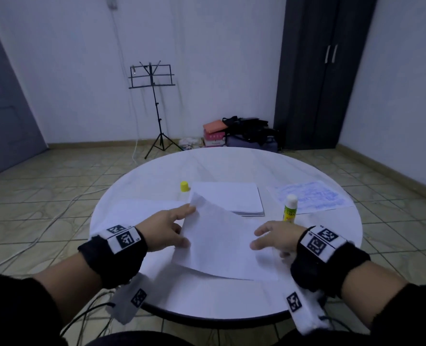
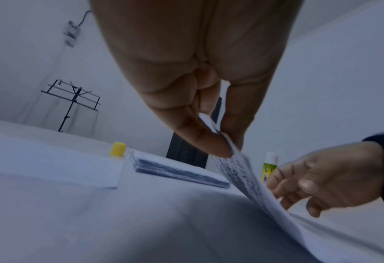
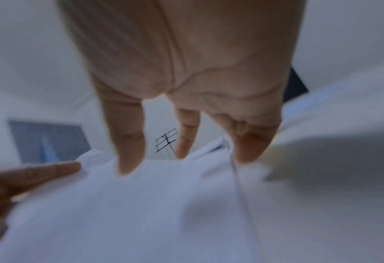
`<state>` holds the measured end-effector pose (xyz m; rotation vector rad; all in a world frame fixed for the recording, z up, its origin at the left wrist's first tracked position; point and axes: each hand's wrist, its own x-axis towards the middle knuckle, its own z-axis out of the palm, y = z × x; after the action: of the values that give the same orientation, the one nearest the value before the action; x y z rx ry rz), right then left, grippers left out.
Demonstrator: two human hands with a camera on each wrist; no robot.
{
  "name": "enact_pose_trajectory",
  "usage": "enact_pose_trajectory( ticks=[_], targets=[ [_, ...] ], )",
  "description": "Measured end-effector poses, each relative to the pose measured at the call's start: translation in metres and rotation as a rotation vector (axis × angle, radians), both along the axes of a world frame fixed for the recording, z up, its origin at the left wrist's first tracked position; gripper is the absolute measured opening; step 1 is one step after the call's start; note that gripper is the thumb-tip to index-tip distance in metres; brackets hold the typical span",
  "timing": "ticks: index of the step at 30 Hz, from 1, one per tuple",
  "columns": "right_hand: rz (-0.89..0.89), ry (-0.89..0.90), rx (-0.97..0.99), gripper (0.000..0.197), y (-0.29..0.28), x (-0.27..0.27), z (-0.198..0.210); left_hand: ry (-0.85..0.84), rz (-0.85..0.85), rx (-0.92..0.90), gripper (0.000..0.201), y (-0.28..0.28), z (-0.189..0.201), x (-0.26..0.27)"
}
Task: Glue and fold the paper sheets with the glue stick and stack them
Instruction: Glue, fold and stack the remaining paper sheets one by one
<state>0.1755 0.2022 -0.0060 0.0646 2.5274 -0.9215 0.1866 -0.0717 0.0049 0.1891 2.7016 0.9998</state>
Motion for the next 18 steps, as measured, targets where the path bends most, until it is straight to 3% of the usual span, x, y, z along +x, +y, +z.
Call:
enact_pose_trajectory(
  ticks=[5,9,12,16,18],
  targets=[
    [-0.169,0.069,-0.071,0.034,-0.023,-0.016,0.006,0.087,0.078,0.125,0.081,-0.014,0.013,-0.023],
    [-0.278,0.229,-0.067,0.048,-0.038,-0.044,0.015,0.158,0.143,0.183,0.053,-0.008,0.019,-0.058],
    [-0.281,0.299,0.015,0.064,-0.048,-0.070,0.017,0.152,0.190,0.072,0.045,-0.002,0.017,-0.095],
    [-0.201,0.274,0.244,0.084,-0.062,-0.105,0.016,0.010,0.103,-0.203,0.070,0.009,0.008,-0.131],
    [-0.127,0.208,0.401,0.083,-0.063,-0.116,0.011,-0.101,0.046,-0.372,0.081,0.015,0.002,-0.141]
  ],
)
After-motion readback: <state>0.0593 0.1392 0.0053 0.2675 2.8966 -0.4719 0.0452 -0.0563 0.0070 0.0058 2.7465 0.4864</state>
